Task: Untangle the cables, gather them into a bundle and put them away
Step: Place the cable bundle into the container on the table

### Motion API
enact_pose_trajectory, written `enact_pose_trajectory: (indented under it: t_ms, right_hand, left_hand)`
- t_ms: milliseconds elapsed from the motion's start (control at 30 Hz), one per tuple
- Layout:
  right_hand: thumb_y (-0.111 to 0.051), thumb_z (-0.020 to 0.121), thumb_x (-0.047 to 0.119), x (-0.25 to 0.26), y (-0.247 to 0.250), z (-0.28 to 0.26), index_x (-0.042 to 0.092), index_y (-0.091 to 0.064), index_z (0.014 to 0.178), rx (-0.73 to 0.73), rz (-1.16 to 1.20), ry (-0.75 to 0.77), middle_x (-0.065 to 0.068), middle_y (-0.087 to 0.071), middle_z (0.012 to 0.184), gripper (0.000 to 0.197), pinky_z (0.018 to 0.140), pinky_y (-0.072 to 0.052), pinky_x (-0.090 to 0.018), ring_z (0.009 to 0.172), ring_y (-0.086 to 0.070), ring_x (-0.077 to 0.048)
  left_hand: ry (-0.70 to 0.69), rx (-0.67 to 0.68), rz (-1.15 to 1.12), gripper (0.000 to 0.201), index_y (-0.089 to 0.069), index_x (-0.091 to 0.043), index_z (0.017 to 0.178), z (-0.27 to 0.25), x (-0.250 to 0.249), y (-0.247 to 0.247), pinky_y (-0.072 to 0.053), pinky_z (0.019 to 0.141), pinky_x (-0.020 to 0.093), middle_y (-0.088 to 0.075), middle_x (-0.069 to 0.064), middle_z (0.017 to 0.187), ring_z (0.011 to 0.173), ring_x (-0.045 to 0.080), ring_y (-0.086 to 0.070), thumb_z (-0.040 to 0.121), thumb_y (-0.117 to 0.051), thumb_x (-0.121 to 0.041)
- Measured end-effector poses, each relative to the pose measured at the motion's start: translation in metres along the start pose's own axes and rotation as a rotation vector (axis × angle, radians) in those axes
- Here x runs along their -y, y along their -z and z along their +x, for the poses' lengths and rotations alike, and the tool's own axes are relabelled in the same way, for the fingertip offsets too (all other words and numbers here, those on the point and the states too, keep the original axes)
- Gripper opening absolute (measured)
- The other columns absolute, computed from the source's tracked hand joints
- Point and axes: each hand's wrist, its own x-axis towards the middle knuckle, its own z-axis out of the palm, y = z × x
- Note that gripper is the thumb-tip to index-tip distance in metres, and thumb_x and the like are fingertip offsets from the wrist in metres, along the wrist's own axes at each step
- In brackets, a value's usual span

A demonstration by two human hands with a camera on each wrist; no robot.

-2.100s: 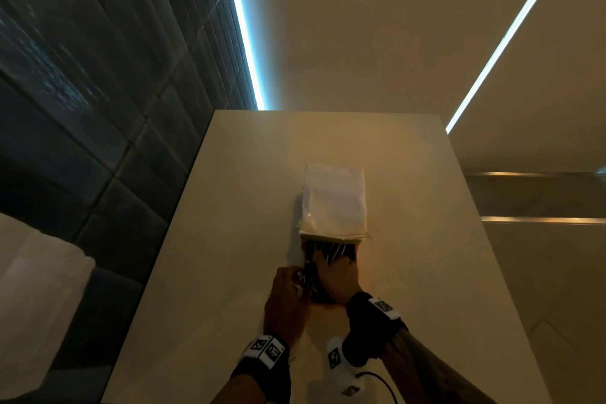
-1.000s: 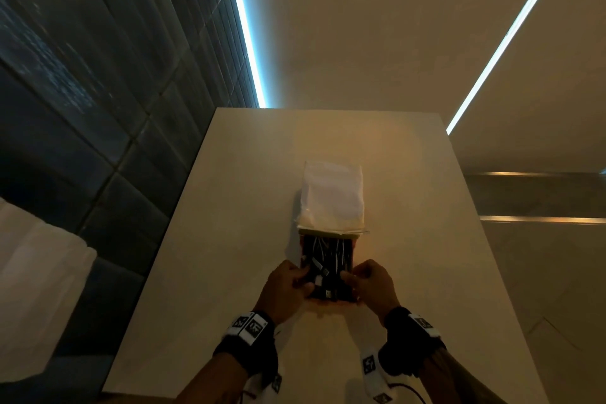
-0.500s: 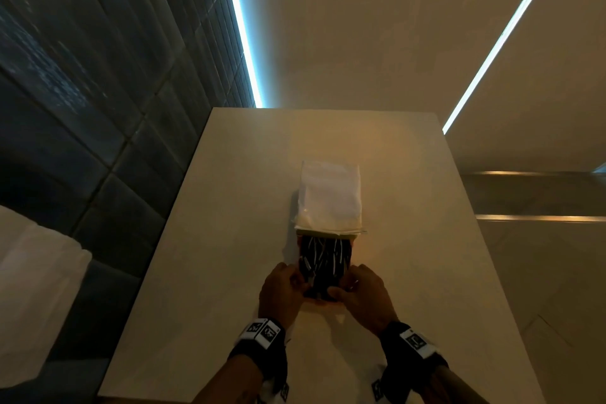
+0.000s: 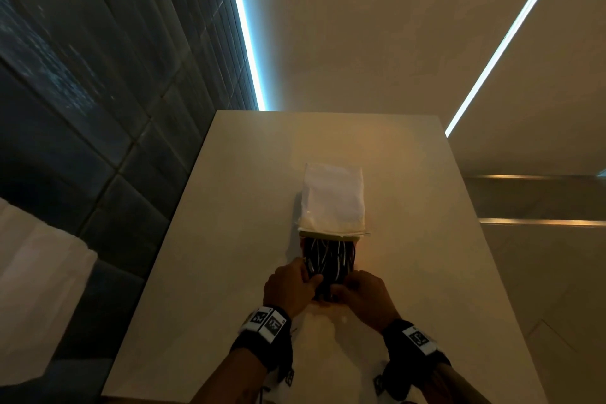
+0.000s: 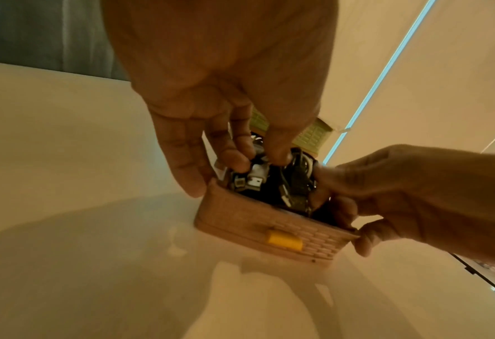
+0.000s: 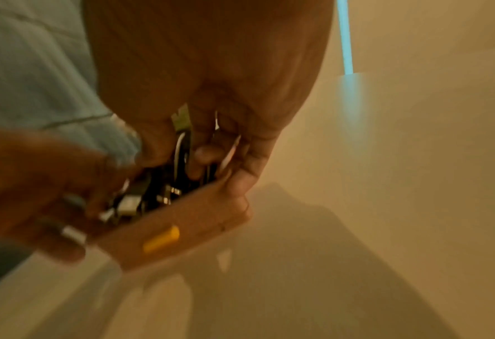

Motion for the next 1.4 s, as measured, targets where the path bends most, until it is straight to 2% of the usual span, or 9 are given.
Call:
enact_pose_trajectory:
  t_ms: [100, 200, 400, 567, 800, 900, 1067, 1200, 1400]
  right_hand:
    - [-0.057, 0.093, 0.044, -0.002, 0.011, 0.006, 0.016, -0.057, 0.07, -0.07, 0.067, -0.062, 0.003, -0.058, 0.067, 0.036, 0.053, -0.039, -0.022, 0.061, -0.055, -0.011]
    - [-0.056, 0.093, 0.041, 0.0, 0.013, 0.015, 0.019, -0.045, 0.061, -0.128, 0.036, -0.109, 0.003, -0.049, 0.06, 0.041, 0.051, -0.033, -0.03, 0.062, -0.05, -0.021]
    - [-0.061, 0.09, 0.039, 0.0, 0.001, 0.022, 0.014, -0.049, 0.068, -0.176, 0.148, -0.256, -0.007, -0.057, 0.071, 0.036, 0.059, -0.041, -0.033, 0.073, -0.057, -0.028]
    - [-0.059, 0.091, 0.047, -0.006, -0.01, 0.011, 0.012, -0.044, 0.073, -0.222, 0.177, -0.276, -0.008, -0.055, 0.072, 0.042, 0.054, -0.035, -0.034, 0.064, -0.051, -0.025]
    - [-0.077, 0.08, 0.031, -0.016, -0.017, -0.008, 0.013, -0.043, 0.075, -0.097, 0.391, -0.206, -0.005, -0.053, 0.069, 0.039, 0.045, -0.039, -0.025, 0.056, -0.049, -0.015]
    - [-0.083, 0.071, 0.027, -0.02, -0.017, -0.009, 0.015, -0.04, 0.077, -0.069, 0.353, -0.18, -0.002, -0.052, 0.07, 0.046, 0.048, -0.043, -0.033, 0.056, -0.048, -0.016]
    - [-0.087, 0.062, 0.027, -0.012, -0.012, -0.002, 0.015, -0.039, 0.074, -0.06, 0.316, -0.252, -0.002, -0.052, 0.071, 0.051, 0.053, -0.05, -0.039, 0.061, -0.052, -0.019]
    - [-0.087, 0.066, 0.028, -0.009, -0.006, -0.002, 0.013, -0.038, 0.077, 0.015, 0.375, -0.277, -0.003, -0.05, 0.073, 0.052, 0.044, -0.051, -0.03, 0.06, -0.053, -0.017]
    - [-0.081, 0.067, 0.053, -0.003, 0.001, 0.004, 0.015, -0.045, 0.08, 0.046, 0.361, -0.316, -0.007, -0.058, 0.084, 0.054, 0.041, -0.049, -0.027, 0.066, -0.061, -0.02]
  left_hand:
    - [0.009, 0.003, 0.002, 0.023, -0.058, -0.019, 0.098, 0.002, 0.0, -0.005, -0.045, 0.067, 0.029, -0.067, 0.003, 0.099, 0.091, 0.025, -0.064, 0.086, -0.063, -0.038]
    - [0.022, -0.032, -0.034, 0.016, -0.056, -0.02, 0.09, 0.0, 0.004, -0.01, -0.042, 0.066, 0.028, -0.063, 0.001, 0.099, 0.09, 0.023, -0.061, 0.084, -0.066, -0.031]
    - [-0.033, -0.084, -0.126, 0.01, -0.057, -0.02, 0.082, -0.007, 0.013, -0.022, -0.037, 0.063, 0.026, -0.055, -0.001, 0.092, 0.086, 0.023, -0.059, 0.084, -0.067, -0.022]
    - [-0.097, -0.046, -0.175, 0.021, -0.056, -0.023, 0.082, -0.014, 0.02, -0.019, -0.039, 0.065, 0.025, -0.05, -0.005, 0.087, 0.078, 0.016, -0.054, 0.08, -0.072, -0.037]
    - [-0.018, -0.042, -0.114, 0.026, -0.051, -0.027, 0.073, -0.004, 0.014, -0.022, -0.048, 0.064, 0.029, -0.058, -0.004, 0.086, 0.079, 0.017, -0.059, 0.071, -0.076, -0.026]
    - [-0.021, -0.02, -0.122, 0.025, -0.052, -0.028, 0.07, -0.001, 0.013, -0.022, -0.051, 0.065, 0.032, -0.06, -0.003, 0.084, 0.078, 0.018, -0.061, 0.07, -0.077, -0.022]
    - [-0.156, -0.001, -0.194, 0.018, -0.062, -0.022, 0.079, -0.008, 0.027, -0.02, -0.037, 0.061, 0.011, -0.056, -0.002, 0.084, 0.073, 0.013, -0.054, 0.072, -0.077, -0.018]
    - [-0.131, -0.03, -0.248, 0.025, -0.058, -0.024, 0.078, -0.013, 0.024, -0.02, -0.035, 0.059, 0.008, -0.054, -0.002, 0.082, 0.069, 0.01, -0.052, 0.07, -0.082, -0.028]
    - [0.0, -0.06, -0.226, 0.044, -0.053, -0.022, 0.079, -0.017, 0.011, -0.027, -0.042, 0.062, 0.024, -0.051, -0.005, 0.088, 0.078, 0.014, -0.054, 0.062, -0.083, -0.048]
